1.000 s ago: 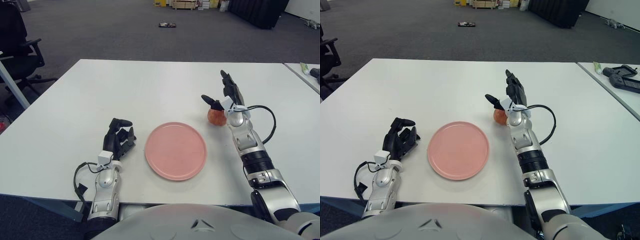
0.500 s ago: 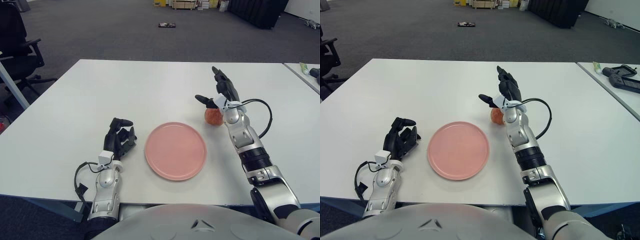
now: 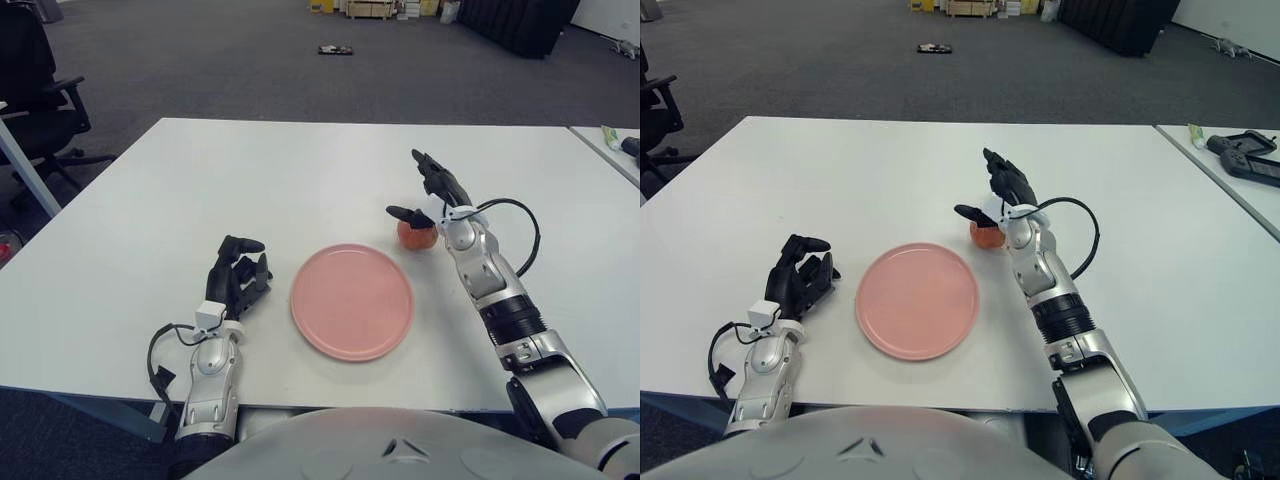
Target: Put the apple into the plate.
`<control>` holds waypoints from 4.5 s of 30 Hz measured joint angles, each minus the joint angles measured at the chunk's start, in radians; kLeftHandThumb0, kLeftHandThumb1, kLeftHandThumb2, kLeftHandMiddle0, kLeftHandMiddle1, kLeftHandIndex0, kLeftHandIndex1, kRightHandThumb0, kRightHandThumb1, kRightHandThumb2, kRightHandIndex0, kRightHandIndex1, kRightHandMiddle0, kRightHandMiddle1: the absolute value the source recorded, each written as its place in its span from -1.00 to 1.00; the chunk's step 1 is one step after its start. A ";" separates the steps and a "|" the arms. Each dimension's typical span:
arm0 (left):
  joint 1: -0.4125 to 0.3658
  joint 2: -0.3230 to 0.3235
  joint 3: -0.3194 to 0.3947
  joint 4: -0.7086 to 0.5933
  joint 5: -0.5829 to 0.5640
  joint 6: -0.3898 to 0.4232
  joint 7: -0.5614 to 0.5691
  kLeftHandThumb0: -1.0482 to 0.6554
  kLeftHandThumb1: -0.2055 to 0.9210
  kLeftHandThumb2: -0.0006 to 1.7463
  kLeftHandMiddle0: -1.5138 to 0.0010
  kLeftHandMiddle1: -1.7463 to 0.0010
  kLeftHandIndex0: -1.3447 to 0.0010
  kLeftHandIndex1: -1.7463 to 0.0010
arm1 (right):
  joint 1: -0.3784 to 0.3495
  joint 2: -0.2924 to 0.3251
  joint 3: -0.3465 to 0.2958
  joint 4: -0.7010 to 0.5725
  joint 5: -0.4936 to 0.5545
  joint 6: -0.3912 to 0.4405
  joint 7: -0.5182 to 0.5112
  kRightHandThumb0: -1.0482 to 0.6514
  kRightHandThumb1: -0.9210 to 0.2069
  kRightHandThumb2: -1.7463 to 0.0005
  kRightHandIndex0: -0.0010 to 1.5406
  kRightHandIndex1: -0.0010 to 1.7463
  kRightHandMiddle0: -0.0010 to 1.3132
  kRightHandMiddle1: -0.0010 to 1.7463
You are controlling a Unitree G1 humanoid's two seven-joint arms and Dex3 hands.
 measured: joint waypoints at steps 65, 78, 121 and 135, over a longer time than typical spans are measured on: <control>0.022 0.009 0.009 -0.050 -0.013 0.009 -0.018 -0.21 0.62 -0.05 0.22 -1.00 0.52 -1.00 | -0.078 0.060 -0.032 0.461 0.044 -0.097 -0.239 -0.43 -0.27 -0.01 -1.00 -0.57 -1.00 -0.20; 0.026 0.003 0.007 -0.054 -0.013 0.010 -0.018 -0.21 0.62 -0.05 0.20 -1.00 0.52 -1.00 | -0.117 0.058 -0.030 0.479 0.044 -0.162 -0.283 -0.27 -0.10 -0.17 -1.00 0.20 -1.00 0.33; 0.038 0.000 0.010 -0.071 -0.012 0.015 -0.009 0.22 0.19 0.24 0.22 -0.73 0.50 -1.00 | -0.162 0.058 -0.023 0.585 0.022 -0.376 -0.495 0.23 0.46 -0.79 0.05 0.94 -0.19 1.00; 0.038 0.000 0.011 -0.071 -0.011 0.015 -0.009 0.22 0.17 0.27 0.23 -0.79 0.51 -1.00 | -0.162 0.053 -0.030 0.578 0.029 -0.390 -0.462 0.22 0.13 -0.53 -0.14 0.91 -0.36 1.00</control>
